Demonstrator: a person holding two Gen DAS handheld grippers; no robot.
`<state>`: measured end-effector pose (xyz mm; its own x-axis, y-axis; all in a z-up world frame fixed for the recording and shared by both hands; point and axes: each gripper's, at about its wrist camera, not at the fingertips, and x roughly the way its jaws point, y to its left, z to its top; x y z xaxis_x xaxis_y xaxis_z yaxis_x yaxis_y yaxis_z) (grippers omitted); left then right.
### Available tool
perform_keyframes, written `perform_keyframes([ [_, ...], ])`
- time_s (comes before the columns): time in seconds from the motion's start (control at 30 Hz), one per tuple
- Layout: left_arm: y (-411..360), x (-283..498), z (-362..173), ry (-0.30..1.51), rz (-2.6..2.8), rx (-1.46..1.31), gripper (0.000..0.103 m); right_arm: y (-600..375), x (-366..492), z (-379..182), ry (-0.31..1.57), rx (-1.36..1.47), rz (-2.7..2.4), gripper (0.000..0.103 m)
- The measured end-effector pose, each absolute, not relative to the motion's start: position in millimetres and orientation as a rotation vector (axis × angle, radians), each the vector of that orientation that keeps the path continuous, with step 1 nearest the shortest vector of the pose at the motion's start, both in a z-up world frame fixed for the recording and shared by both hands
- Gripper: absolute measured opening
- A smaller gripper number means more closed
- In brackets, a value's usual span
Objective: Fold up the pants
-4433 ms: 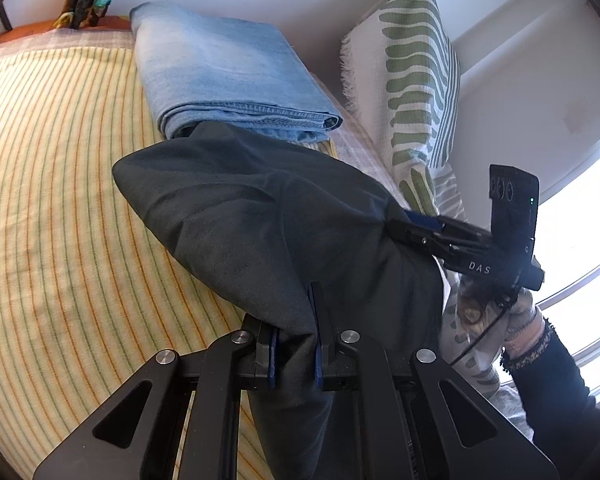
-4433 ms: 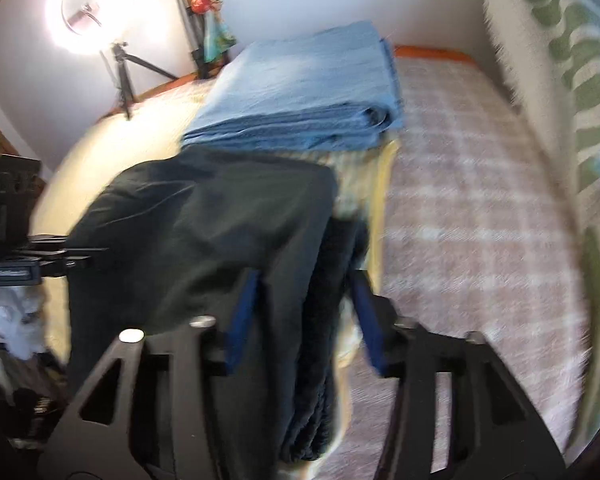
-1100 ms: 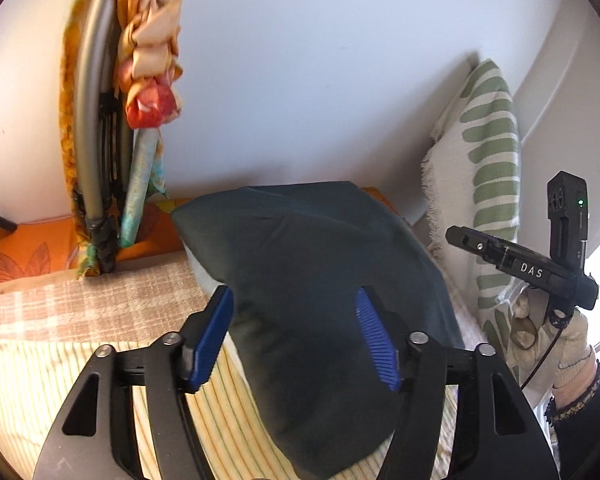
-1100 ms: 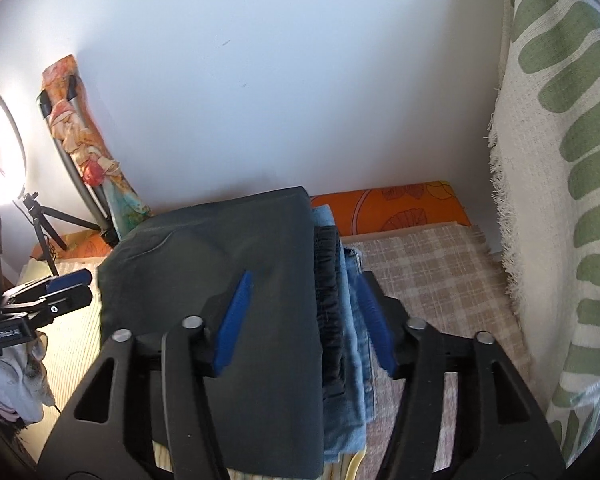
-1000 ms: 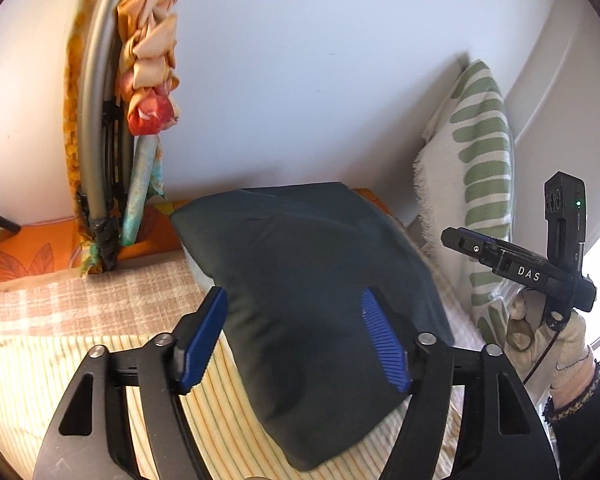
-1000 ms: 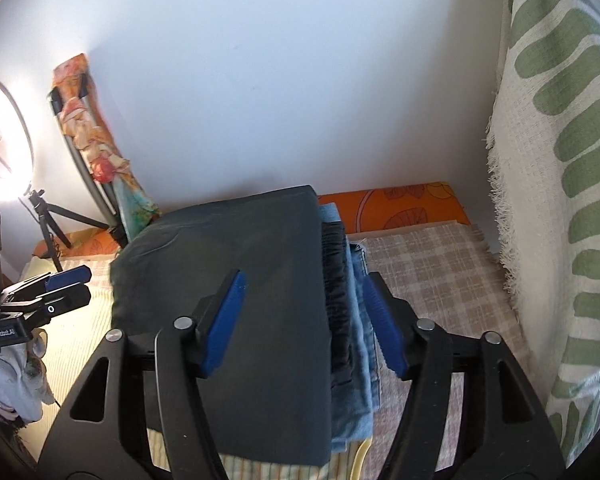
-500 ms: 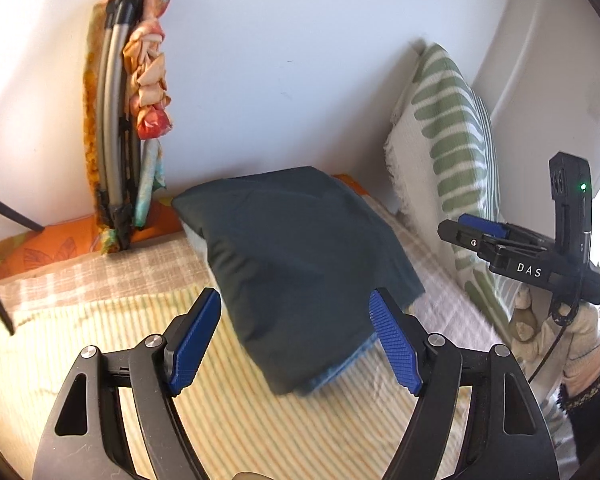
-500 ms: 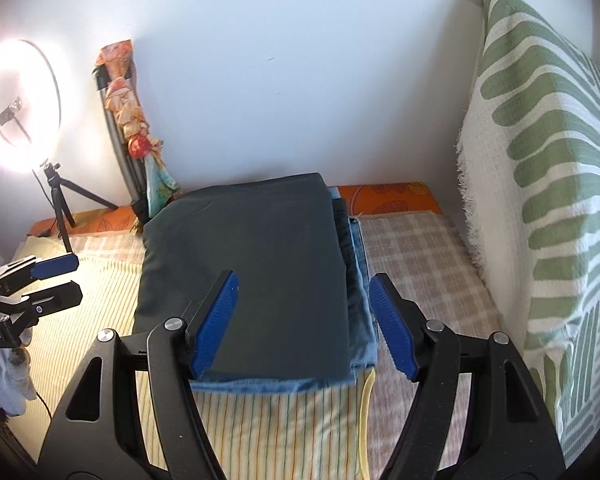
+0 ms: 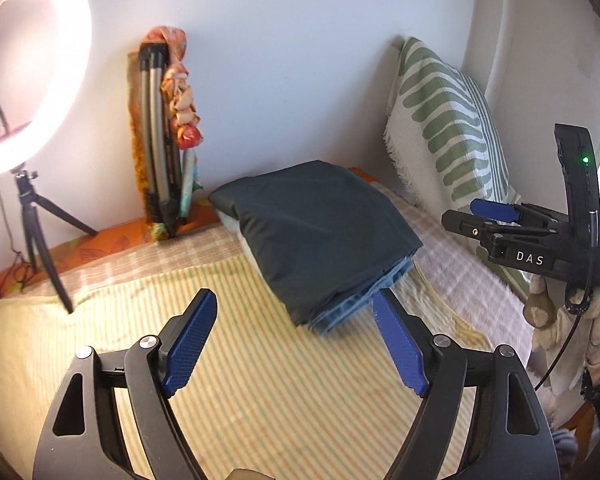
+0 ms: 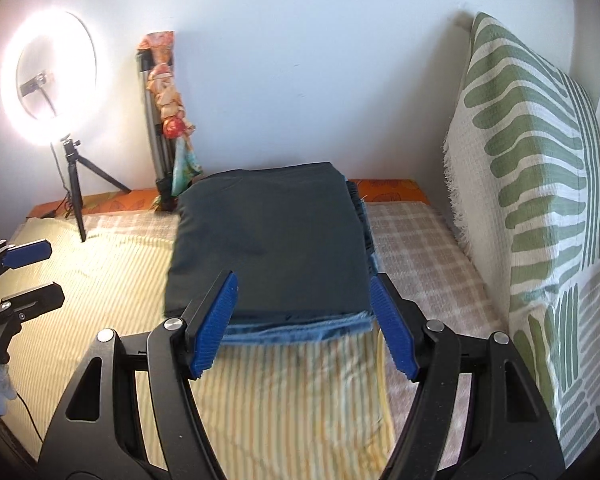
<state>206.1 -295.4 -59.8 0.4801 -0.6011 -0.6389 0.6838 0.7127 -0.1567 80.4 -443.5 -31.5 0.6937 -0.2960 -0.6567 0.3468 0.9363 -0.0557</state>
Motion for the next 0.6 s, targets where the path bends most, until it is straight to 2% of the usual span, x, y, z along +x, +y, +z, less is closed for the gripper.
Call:
perform_keyframes([
  [0.6,-247.0,155.7,-65.4,0.701,-0.755,0.116,0.081,-381.4,45.4,-53.8,0.673,0.079,-0.376,0.072],
])
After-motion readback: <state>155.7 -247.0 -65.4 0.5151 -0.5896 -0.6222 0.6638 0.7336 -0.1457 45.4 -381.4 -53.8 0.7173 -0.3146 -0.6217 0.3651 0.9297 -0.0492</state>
